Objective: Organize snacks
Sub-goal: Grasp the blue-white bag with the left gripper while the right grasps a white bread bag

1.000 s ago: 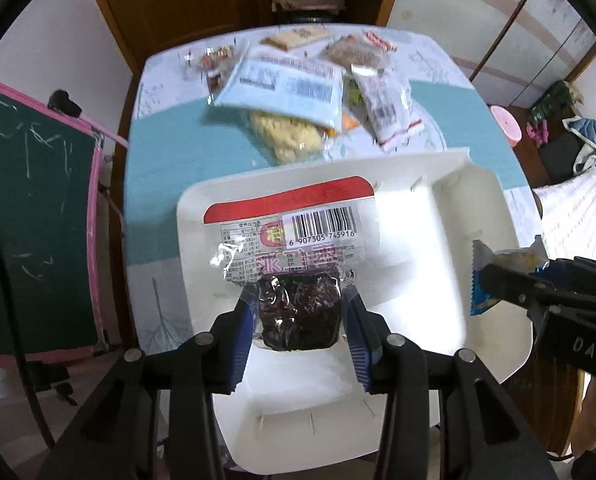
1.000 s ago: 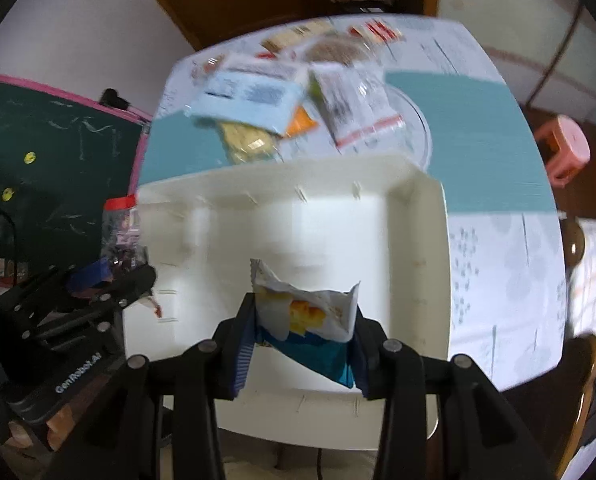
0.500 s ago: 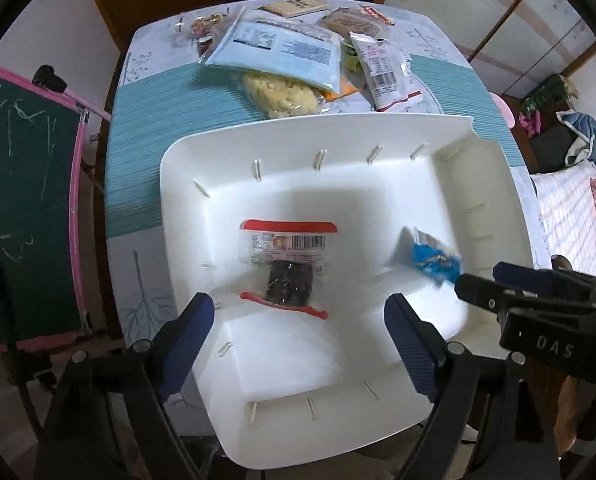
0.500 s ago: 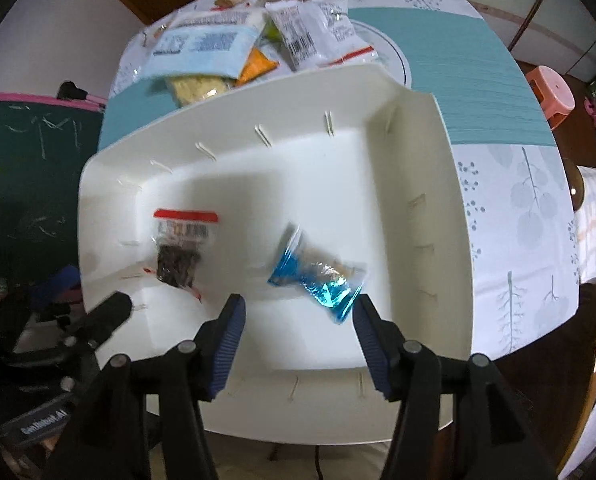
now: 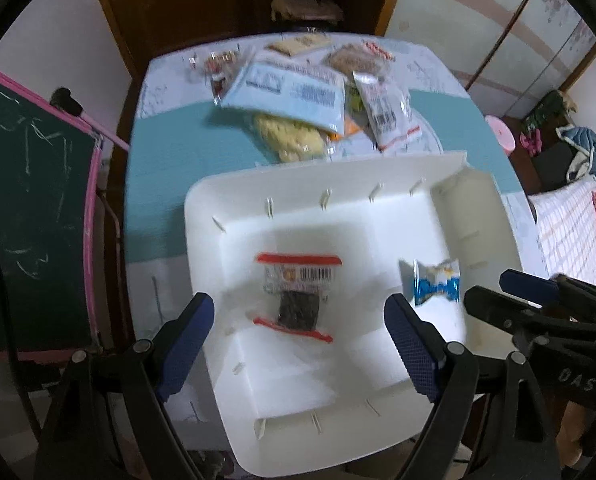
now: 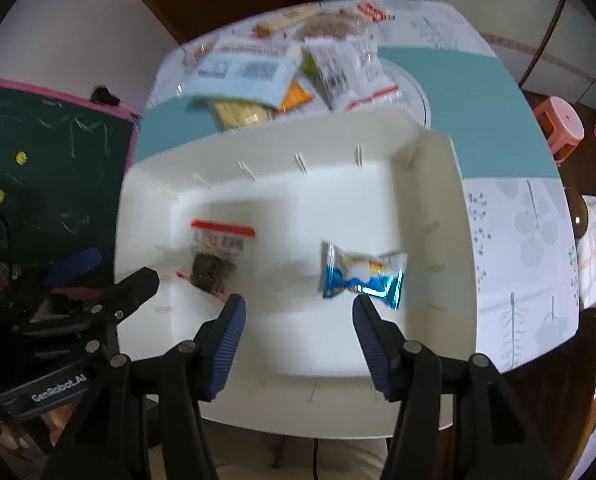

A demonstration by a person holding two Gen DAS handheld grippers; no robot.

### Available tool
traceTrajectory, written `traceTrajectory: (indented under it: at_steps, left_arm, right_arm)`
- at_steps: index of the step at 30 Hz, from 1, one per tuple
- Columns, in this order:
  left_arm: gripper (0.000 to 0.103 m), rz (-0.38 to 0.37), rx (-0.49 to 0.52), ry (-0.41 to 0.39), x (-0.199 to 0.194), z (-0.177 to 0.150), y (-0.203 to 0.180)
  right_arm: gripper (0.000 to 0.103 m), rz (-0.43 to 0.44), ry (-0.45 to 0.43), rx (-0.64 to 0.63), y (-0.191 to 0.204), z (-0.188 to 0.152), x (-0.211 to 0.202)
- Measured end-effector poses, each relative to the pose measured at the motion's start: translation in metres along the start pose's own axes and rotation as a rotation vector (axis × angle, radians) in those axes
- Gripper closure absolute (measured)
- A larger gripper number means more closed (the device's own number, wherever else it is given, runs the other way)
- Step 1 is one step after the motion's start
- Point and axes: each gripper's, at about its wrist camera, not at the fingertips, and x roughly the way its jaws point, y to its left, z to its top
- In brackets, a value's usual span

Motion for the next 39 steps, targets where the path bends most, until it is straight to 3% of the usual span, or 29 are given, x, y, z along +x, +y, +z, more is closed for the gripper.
traceTrajectory:
  at_steps: [7,11,16,23,26,29,33,39]
  left_arm:
    - [0.017,-0.018,-0.035,-0.149,-0.029,0.014,0.004]
    - [0.017,-0.030,-0.068,-0.146,-0.033,0.027,0.008]
    - [0.017,-0.082,-0.138,-0.057,-0.025,0.053,0.023]
    - [0.017,-0.063,-0.111,-0.137,-0.027,0.106,0.028]
    - [0.017,-0.029,-0.128,-0.170,-0.020,0.134,0.035]
    - [0.017,0.009,-0.140,-0.176,-0.004,0.159,0.041]
    - [0.017,-0.008,-0.145,-0.110,0.036,0.190,0.052]
    - [0.017,-0.074,-0.153,0.012,0.103,0.216,0.067]
  right_arm:
    - [0.047,0.017,-0.205,0.025,-0.006,0.008,-0.029]
    - [0.047,0.017,-0.348,-0.029,0.001,0.012,-0.046]
    - [0.047,0.005,-0.384,-0.102,0.006,0.030,-0.059]
    - [0.038,-0.109,-0.460,-0.242,0.005,0.069,-0.069]
    - [0.037,-0.166,-0.451,-0.262,-0.002,0.097,-0.061]
    - [0.037,-0.171,-0.425,-0.253,-0.016,0.130,-0.045]
    - [0.037,-0.123,-0.344,-0.228,-0.038,0.174,-0.010]
    - [0.037,-0.072,-0.235,-0.260,-0.045,0.208,0.047]
